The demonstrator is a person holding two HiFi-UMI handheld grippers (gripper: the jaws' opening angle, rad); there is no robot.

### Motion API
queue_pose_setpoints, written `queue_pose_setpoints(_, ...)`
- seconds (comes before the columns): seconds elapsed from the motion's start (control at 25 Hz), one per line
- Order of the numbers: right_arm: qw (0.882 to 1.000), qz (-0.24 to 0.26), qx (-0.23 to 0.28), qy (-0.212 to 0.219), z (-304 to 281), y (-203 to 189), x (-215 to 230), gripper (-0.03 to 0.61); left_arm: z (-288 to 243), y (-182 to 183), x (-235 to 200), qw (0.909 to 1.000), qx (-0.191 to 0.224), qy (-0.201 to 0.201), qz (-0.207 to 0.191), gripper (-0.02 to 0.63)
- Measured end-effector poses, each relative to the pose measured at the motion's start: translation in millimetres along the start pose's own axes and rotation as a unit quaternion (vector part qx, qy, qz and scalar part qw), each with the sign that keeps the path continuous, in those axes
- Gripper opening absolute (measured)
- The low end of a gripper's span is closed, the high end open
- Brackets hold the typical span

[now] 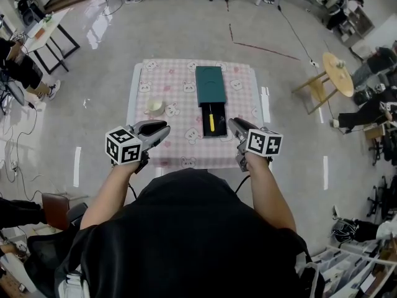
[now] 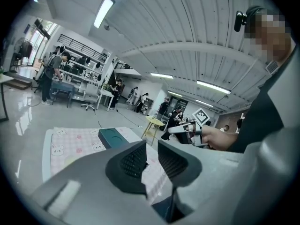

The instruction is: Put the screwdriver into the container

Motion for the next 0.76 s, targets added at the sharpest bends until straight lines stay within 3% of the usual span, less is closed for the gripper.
queue_pose_setpoints(0.76, 1.0, 0.004, 0.009, 0.001, 13.2, -5.7, -15.2, 0.12, 27.8, 17.3, -9.9, 0.9994, 0.025, 0.023, -0.01, 0.073)
Point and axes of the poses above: the fingertips, and each gripper's own axes: z backward along the fingers, x to its right, y out of its top, the point moved 3 cm from there along z, backward along the fingers, and after that the axes turned 11 degrees about z, right-handed, at the moved point
